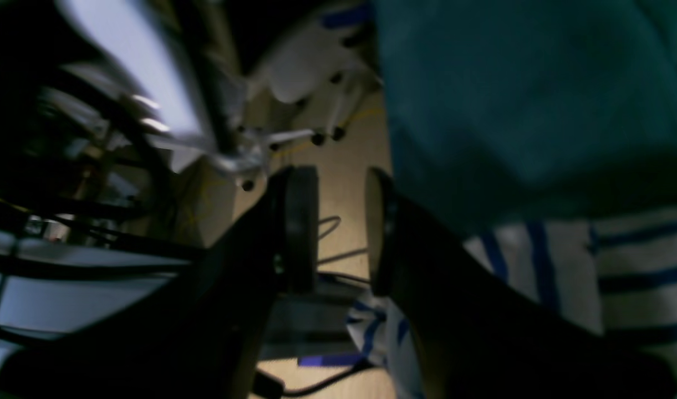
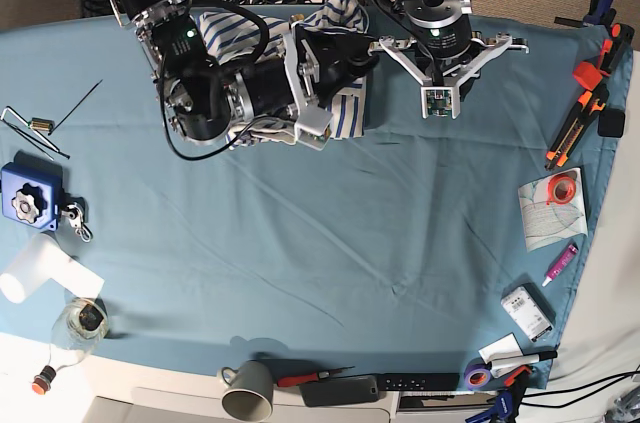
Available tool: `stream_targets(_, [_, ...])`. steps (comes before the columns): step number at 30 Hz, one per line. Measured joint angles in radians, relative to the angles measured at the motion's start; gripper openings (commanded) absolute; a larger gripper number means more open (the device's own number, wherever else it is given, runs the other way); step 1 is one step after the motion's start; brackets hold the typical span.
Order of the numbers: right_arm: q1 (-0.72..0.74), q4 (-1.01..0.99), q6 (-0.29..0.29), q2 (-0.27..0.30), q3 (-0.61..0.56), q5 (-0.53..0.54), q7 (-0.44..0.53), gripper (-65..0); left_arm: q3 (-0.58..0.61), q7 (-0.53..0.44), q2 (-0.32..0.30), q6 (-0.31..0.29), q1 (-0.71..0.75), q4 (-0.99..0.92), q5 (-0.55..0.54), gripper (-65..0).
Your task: Fold the T-shirt properly
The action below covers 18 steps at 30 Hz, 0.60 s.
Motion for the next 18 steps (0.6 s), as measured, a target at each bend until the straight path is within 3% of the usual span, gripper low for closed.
stream_targets(5, [0.048,0.0,0.0,-0.008,0.092,-0.011,-0.004,-49.6,0.0,-0.001,0.0,0.0,0.0,0.0,0.001,-65.0])
stream_targets(8, [0.094,0.0,0.0,-0.011,0.227,-0.01,0.0,-49.6,0.0,-0.004,0.0,0.0,0.0,0.0,0.001,-65.0])
stream_targets(12, [0.113,0.002,0.0,-0.01,0.435,-0.106,0.0,-49.6,0.0,-0.008,0.0,0.0,0.0,-0.001,-0.013,-65.0])
stream_targets(18, [0.11,0.001,0.0,0.027,0.576,-0.137,-0.002,-49.7,0.0,-0.015,0.0,-0.001,0.0,-0.006,-0.044,-65.0])
